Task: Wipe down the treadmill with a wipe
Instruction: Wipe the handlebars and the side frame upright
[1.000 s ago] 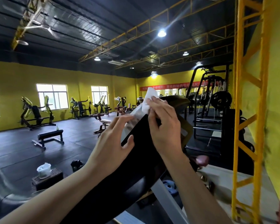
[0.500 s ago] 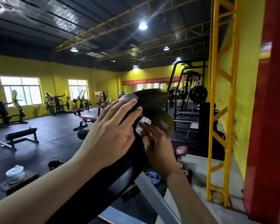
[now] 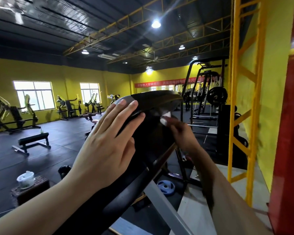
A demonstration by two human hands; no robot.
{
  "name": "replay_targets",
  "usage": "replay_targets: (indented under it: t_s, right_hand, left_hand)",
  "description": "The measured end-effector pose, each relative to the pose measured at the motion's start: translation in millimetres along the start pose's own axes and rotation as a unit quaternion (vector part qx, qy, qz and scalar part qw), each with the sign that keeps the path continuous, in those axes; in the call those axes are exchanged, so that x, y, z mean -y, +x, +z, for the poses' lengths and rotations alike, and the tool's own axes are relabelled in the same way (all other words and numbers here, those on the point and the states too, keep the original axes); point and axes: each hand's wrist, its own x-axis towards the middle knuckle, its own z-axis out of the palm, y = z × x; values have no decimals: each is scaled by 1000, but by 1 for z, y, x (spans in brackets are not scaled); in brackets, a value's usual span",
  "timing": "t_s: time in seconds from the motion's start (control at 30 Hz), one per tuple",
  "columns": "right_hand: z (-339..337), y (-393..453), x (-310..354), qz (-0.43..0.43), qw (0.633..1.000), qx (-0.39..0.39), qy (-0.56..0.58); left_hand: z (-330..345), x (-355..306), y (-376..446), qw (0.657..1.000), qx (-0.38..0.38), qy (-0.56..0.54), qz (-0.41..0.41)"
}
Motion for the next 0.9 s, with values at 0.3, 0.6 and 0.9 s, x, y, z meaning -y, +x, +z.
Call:
replay_targets:
  t_s: [0.3,0.6,0.9]
  right_hand:
    - [-6,-2,16,-16,1000,-7,20]
    - [4,-15,-18,50,994,-72,72]
    - [14,-54,-9,-17,990,-92,105]
  left_hand:
    - [6,-3,-1,1000,-14,-8,-1]
    - [5,-1,0,1000,-19,-5,1]
    - [6,-5,-2,1000,-23,-3,-2]
